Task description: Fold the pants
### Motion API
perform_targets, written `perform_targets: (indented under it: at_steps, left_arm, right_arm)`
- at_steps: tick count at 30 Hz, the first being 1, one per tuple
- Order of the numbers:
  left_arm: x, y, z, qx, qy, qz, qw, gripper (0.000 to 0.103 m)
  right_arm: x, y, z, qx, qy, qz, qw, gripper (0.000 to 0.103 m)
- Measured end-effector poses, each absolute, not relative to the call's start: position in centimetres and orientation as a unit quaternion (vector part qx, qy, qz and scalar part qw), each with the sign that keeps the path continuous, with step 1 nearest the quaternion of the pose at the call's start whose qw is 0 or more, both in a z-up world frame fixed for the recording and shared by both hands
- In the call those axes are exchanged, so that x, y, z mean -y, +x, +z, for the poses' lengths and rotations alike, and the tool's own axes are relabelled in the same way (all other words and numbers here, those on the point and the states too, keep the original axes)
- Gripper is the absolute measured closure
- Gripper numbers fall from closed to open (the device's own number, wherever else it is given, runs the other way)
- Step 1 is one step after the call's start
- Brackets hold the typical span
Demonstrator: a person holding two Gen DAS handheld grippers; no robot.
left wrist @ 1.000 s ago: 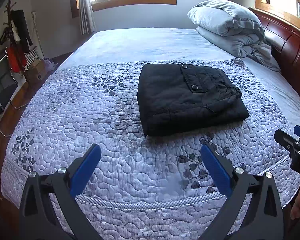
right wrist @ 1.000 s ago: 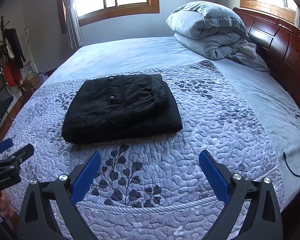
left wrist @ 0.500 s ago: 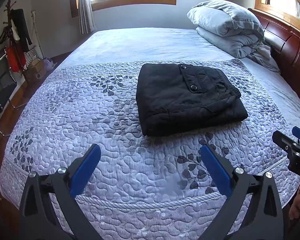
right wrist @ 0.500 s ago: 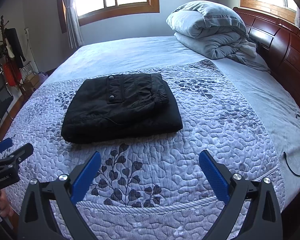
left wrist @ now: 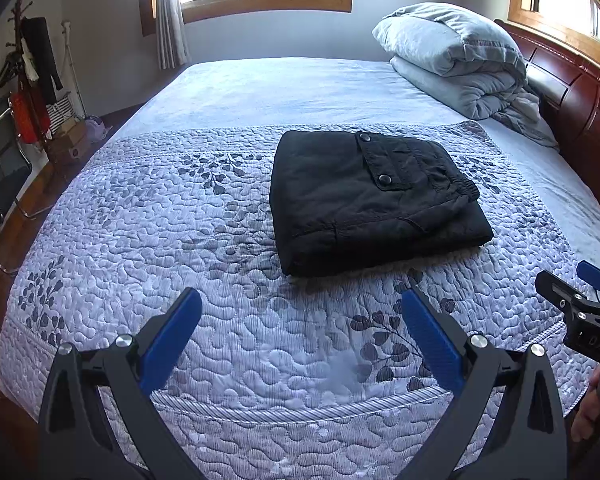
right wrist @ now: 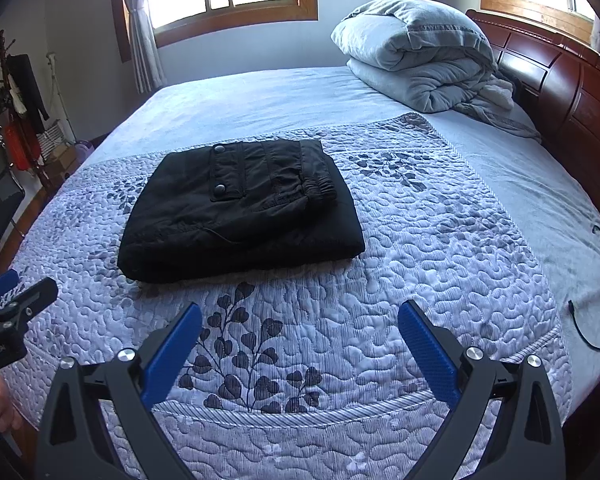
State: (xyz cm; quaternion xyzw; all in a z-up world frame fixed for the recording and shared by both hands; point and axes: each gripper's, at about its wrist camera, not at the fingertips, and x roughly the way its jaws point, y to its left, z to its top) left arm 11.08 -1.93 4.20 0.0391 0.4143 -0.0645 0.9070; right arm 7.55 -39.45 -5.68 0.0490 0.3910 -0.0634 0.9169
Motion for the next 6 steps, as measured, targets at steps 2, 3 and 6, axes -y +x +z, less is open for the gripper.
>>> perform_targets:
  at_steps: [2,3,6]
  left_arm:
    - [1.95,11.02,4.27,-0.409,0.041,-0.062,0.909,0.003]
    - [2.00,10.95,4.34,-0.406,0.043,-0.063,0.911,0.003]
    - [2.16,10.88,4.33,-0.405,0.048,-0.065,0.911,0.003]
  right_arm:
    - [39.54,7.61,-5.76,-0.392,0.050,-0.064,0.916,0.004]
    - [39.56,7.64,-5.80,-0.393,0.051,-0.064,0.916,0.004]
    - [39.60,7.68,-5.89,-0.393,0.051,-0.064,0.916,0.004]
